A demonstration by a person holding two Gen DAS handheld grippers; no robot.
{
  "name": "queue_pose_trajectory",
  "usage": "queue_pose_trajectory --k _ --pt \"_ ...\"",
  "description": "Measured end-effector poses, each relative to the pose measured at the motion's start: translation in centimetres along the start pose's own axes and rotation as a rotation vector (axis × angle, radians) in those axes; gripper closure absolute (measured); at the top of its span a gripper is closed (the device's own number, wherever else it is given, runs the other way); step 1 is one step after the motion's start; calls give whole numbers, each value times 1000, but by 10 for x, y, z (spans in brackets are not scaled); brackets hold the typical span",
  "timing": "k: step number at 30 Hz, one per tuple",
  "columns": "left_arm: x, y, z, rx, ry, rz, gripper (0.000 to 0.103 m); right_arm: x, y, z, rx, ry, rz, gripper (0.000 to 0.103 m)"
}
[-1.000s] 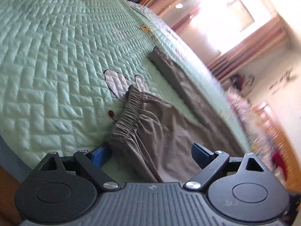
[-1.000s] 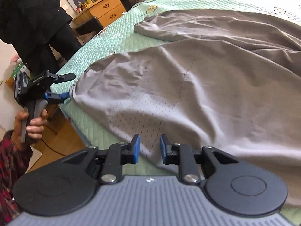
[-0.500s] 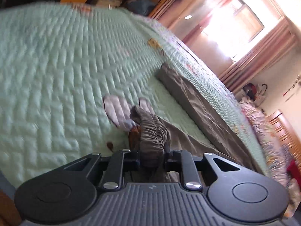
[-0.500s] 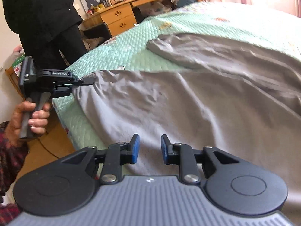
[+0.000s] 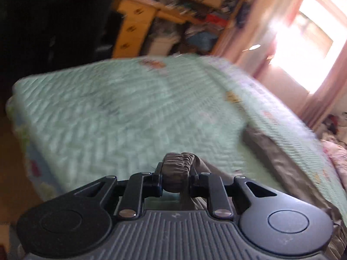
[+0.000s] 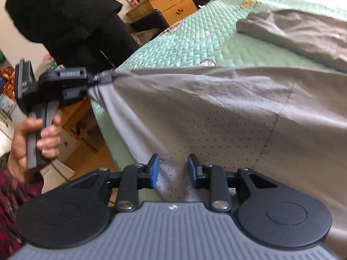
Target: Fold clothes
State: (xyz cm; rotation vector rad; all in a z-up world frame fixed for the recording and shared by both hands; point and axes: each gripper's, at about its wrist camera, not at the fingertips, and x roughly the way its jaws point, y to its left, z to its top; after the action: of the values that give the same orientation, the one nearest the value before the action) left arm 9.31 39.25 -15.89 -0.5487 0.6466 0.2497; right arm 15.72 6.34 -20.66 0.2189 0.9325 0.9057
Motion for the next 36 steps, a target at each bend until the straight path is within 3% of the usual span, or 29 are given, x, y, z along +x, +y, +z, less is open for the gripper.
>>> queue_pose_trajectory --k 2,5,7,9,11,14,16,18,21,25,28,30,31,36 --pt "-4 8 -4 -10 29 -17 80 -10 -6 -1 21 3 24 71" --pt "-17 15 -6 -28 7 11 70 -47 -23 -9 67 -33 14 71" --pt "-28 18 -4 -34 -16 34 68 -88 -42 -17 110 -114 -28 71" --pt "-39 20 -1 -37 -37 55 68 -147 -68 -29 156 -253 -124 71" --pt "-50 8 3 7 -49 52 67 -208 -101 -42 225 -391 -288 69" --pt "-59 -23 7 100 -53 16 49 -294 -157 -64 358 -549 -589 46" --pt "-54 -55 6 168 -40 -20 33 -330 -197 -76 430 -568 -732 42" --pt "-44 -89 4 217 -26 -65 32 -364 -235 -87 504 -583 -852 42" --pt "-20 -134 3 241 21 -129 25 -384 -287 -94 629 -592 -806 42" --pt "13 -186 4 301 48 -156 20 -369 -339 -87 696 -537 -620 41" --pt "41 -212 17 324 27 -120 11 -351 -346 -72 610 -494 -614 56" --pt "64 -220 31 313 13 -81 11 -345 -340 -60 544 -451 -687 65" --pt "76 -222 39 304 12 -72 11 -347 -337 -56 521 -435 -749 74" --pt "137 -234 74 304 34 -61 11 -371 -351 -53 469 -375 -1052 73"
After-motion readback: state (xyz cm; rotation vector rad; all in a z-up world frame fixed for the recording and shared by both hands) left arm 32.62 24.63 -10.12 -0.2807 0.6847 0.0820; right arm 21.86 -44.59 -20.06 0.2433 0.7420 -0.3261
